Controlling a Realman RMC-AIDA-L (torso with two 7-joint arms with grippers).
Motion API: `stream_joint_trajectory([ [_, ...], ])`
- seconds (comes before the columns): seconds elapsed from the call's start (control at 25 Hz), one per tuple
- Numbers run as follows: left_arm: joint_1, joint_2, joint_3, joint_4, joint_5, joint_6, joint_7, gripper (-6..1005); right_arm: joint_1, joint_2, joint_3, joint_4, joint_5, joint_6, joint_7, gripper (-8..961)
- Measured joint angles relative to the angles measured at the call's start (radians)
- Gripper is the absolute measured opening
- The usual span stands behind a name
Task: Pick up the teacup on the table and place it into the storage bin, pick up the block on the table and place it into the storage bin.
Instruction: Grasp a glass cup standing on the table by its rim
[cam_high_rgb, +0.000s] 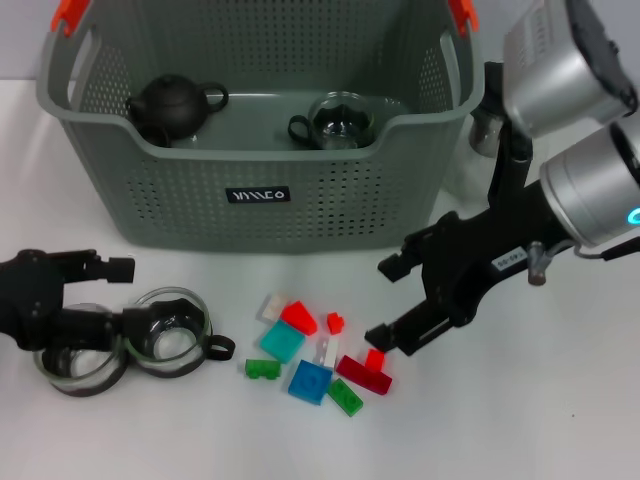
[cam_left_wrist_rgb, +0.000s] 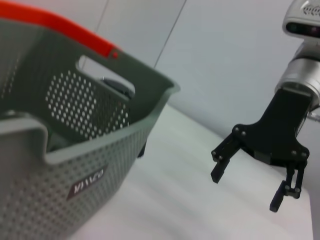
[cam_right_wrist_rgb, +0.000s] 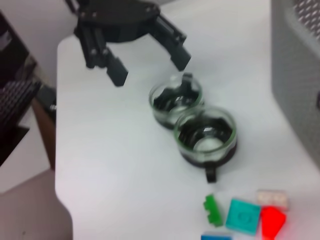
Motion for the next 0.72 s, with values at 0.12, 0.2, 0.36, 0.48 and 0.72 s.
stream_joint_trajectory([
  [0.12,0.003,-0.006,0.011,0.001,0.012,-0.003,0.001,934,0.015,0.001,-0.007,0.049,0.0,0.011,-0.041,927],
  [0.2,0.009,-0.01,0.017,0.003,0.017,-0.01,0.008,933,0.026,0.001,-0.007,0.087,0.002,0.027,-0.065,927],
  [0.36,0.022,-0.012,-0.012,0.014,0.021,-0.011,0.013,927,0.038,0.003,-0.005,0.13,0.026,0.062,-0.119,925],
  [0.48,0.03,-0.011,-0.043,0.025,0.019,-0.011,0.014,924,0.018,0.004,0.0,0.148,0.1,0.075,-0.201,924],
  [0.72,0.046,-0.01,-0.084,0.025,0.022,-0.012,0.027,916,-0.02,0.0,0.01,0.261,0.247,0.09,-0.379,924],
])
